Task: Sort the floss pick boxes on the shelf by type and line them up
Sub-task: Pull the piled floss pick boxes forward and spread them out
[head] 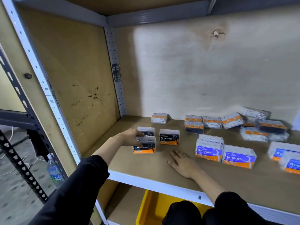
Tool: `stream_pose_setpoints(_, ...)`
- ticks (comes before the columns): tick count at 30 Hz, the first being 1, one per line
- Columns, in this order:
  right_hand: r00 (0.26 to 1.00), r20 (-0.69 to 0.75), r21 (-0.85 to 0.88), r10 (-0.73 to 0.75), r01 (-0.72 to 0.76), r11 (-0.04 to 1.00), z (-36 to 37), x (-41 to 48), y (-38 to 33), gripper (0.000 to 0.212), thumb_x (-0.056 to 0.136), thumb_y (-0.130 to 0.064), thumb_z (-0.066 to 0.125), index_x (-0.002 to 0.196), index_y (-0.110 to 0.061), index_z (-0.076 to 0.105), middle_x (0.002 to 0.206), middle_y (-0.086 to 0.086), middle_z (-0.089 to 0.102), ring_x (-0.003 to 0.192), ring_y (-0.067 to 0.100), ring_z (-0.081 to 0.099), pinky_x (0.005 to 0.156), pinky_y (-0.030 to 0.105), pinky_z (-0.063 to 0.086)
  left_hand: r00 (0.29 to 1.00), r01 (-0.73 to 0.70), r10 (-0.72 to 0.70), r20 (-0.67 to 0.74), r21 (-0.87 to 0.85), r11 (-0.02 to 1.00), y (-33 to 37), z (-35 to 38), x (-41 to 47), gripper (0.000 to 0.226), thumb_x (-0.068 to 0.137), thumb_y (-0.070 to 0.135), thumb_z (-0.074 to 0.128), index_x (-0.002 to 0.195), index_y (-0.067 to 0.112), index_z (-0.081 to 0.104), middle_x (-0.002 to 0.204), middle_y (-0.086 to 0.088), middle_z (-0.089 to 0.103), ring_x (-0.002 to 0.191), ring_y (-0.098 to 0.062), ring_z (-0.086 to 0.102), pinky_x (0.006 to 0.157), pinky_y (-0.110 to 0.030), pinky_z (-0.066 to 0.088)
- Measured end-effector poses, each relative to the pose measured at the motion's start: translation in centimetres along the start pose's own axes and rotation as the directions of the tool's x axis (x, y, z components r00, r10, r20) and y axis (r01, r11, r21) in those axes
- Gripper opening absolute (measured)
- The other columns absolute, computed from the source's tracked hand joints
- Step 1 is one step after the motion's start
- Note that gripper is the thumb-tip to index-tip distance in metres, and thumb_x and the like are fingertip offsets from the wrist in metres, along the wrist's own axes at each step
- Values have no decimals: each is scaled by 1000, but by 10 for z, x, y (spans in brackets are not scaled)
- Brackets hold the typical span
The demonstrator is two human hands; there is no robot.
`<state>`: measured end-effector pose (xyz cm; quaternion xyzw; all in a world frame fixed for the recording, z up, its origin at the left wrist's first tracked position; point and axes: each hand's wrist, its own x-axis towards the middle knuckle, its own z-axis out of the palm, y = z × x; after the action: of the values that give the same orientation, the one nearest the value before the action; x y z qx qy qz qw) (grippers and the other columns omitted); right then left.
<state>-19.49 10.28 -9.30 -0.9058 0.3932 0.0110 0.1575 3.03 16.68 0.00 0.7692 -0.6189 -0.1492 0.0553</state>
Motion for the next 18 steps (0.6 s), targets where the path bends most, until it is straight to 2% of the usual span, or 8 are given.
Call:
stream_pose_setpoints(3, 1000, 5, -19, -4, 5, 1000, 2, 2, 2, 62, 97, -49, 22, 149, -18, 10, 158, 2, 5, 146, 16, 4, 118, 31, 4, 1000, 16, -17, 7, 19, 1000, -5, 7, 7, 56, 83, 24, 65, 135, 13, 47, 136, -9, 51, 125, -23, 44, 96, -25, 36)
stream_pose_setpoints(6, 1000, 9, -25, -6, 6, 1000, 0, 2, 3, 75, 88, -63, 16, 149, -18, 11, 158, 2, 6, 146, 15, 6, 118, 30, 5, 999, 35, -36, 17, 51, 998, -10, 15, 11, 59, 85, 28, 62, 139, 17, 42, 143, -8, 42, 133, -23, 37, 107, -29, 31)
stream_pose_setpoints(8, 1000, -5, -9, -16, 16, 1000, -1, 1, 3, 66, 94, -53, 23, 148, -18, 12, 158, 2, 7, 146, 16, 6, 118, 30, 6, 1000, 28, -29, 10, 67, 997, -12, 18, 12, 58, 87, 26, 60, 141, 16, 39, 146, -8, 39, 135, -23, 34, 110, -29, 29)
stream_pose_setpoints(10, 1000, -16, 7, -26, 26, 1000, 0, 1, 3, 60, 97, -46, 27, 148, -17, 13, 158, 2, 8, 146, 16, 7, 118, 30, 6, 1000, -18, 19, -16, 86, 996, -11, 19, 11, 59, 88, 22, 59, 142, 14, 37, 148, -7, 37, 136, -22, 34, 109, -28, 29)
stream_pose_setpoints(14, 999, -44, 25, -22, 23, 999, 0, 1, 3, 60, 96, -45, 30, 148, -17, 17, 158, 1, 11, 146, 14, 9, 118, 30, 10, 987, -119, 133, -87, 156, 981, -7, 20, 7, 61, 86, 19, 62, 141, 14, 37, 147, -3, 35, 131, -22, 41, 103, -29, 36)
stream_pose_setpoints(18, 998, -61, 29, -21, 23, 999, 1, 2, 3, 60, 96, -45, 32, 147, -16, 19, 158, 1, 11, 146, 14, 9, 117, 29, 10, 985, -113, 147, -95, 299, 947, -7, 32, 11, 53, 88, 20, 57, 138, 17, 39, 142, -3, 39, 124, -27, 48, 97, -37, 42)
